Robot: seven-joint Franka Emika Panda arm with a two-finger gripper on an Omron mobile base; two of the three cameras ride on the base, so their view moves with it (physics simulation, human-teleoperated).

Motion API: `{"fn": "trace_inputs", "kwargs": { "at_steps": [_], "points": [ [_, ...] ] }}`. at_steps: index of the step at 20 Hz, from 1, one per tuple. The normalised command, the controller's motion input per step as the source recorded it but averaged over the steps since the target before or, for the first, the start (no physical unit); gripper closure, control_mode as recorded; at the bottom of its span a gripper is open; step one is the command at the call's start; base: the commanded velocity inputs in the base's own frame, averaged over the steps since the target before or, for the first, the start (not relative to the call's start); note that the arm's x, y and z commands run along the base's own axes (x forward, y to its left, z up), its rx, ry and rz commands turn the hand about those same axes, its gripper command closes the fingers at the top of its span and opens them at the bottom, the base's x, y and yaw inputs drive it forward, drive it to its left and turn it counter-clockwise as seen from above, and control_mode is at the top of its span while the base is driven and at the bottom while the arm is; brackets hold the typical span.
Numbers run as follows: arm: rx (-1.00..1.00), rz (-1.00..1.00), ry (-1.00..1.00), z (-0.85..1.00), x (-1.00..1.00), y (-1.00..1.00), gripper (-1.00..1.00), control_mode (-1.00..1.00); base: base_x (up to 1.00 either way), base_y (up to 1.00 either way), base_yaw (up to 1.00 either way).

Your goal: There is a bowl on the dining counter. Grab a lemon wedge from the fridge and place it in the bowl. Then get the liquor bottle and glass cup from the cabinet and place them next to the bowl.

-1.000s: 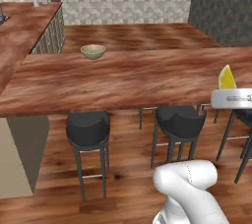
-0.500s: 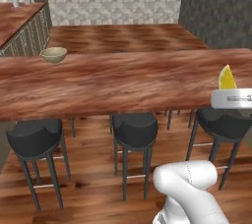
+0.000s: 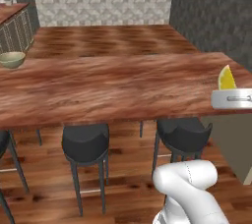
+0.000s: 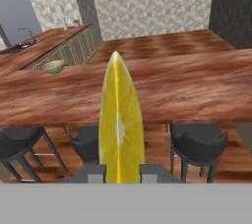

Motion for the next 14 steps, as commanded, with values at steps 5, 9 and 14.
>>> {"fn": "trace_inputs", "kwargs": {
  "at_steps": [5,9,14],
  "points": [
    [0.0,0.0,0.0,0.0,0.0,0.0,1.0,1.0,0.37,-1.0,0.02],
    [0.0,0.0,0.0,0.0,0.0,0.0,1.0,1.0,0.36,-1.0,0.02],
    [0.0,0.0,0.0,0.0,0.0,0.0,1.0,1.0,0.32,-1.0,0.02]
  ]
}}
